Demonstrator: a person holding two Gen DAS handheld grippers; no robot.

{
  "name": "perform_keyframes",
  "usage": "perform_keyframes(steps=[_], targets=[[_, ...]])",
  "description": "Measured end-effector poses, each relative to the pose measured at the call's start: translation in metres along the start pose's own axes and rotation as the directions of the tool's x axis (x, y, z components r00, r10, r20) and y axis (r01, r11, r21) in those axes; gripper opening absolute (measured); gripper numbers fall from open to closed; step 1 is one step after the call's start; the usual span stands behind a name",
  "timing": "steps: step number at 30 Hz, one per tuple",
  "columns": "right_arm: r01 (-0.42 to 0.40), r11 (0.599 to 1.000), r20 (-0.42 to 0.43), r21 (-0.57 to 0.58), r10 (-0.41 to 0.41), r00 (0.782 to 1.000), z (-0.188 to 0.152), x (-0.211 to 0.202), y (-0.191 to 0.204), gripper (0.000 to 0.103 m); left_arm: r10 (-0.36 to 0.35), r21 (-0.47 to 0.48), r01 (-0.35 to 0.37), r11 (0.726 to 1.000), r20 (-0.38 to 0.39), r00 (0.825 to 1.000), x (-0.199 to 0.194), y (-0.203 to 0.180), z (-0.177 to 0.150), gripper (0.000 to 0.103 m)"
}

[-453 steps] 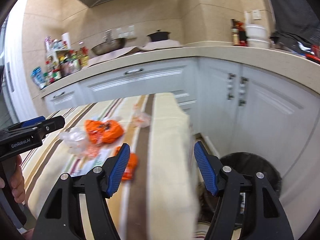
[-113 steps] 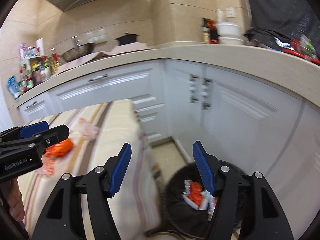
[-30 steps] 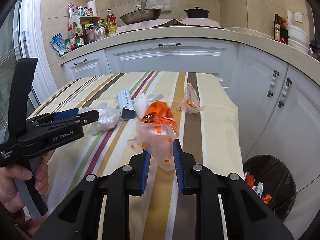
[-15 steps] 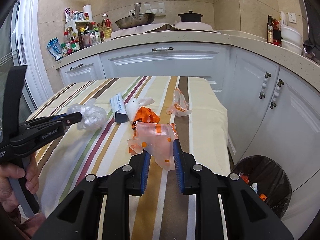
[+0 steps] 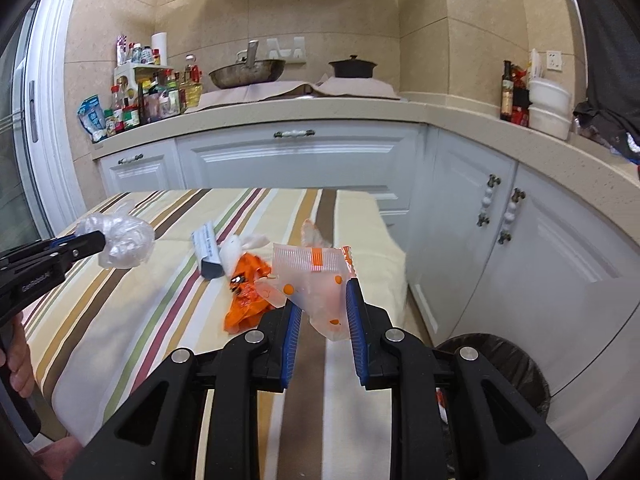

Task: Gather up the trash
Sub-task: 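Carry both bags over the black bin and open both tools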

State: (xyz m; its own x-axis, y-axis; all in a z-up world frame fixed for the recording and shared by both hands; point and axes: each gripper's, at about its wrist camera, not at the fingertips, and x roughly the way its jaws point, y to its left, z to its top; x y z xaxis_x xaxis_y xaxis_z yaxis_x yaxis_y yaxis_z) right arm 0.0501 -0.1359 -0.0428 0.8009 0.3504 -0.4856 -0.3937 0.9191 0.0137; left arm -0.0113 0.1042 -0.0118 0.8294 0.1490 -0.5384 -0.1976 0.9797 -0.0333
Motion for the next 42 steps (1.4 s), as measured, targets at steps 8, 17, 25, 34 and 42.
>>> perform_keyframes(steps=[8, 17, 25, 34, 42], targets=[[0.139, 0.99, 0.061, 0.011, -0.139, 0.988, 0.003, -0.026, -0.031, 0.024, -0.118, 0.042, 0.116, 0.992, 0.043, 0.992, -0.009, -0.044, 0.009, 0.013], [0.292, 0.953, 0.091, 0.086, -0.299, 0.95, -0.009, -0.068, -0.086, 0.024, -0.283, 0.137, 0.273, 0.952, 0.062, 0.957, -0.014, -0.122, 0.017, 0.013], [0.373, 0.916, 0.086, 0.15, -0.388, 0.918, -0.025, -0.086, -0.128, 0.024, -0.377, 0.216, 0.362, 0.907, 0.032, 0.926, -0.002, -0.193, 0.018, 0.013], [0.389, 0.899, 0.03, 0.202, -0.403, 0.915, -0.043, -0.064, -0.169, 0.024, -0.398, 0.277, 0.397, 0.875, -0.054, 0.916, 0.038, -0.267, 0.003, 0.013], [0.392, 0.89, -0.017, 0.233, -0.399, 0.917, -0.06, -0.037, -0.198, 0.024, -0.379, 0.297, 0.4, 0.867, -0.126, 0.917, 0.079, -0.305, -0.008, 0.014]])
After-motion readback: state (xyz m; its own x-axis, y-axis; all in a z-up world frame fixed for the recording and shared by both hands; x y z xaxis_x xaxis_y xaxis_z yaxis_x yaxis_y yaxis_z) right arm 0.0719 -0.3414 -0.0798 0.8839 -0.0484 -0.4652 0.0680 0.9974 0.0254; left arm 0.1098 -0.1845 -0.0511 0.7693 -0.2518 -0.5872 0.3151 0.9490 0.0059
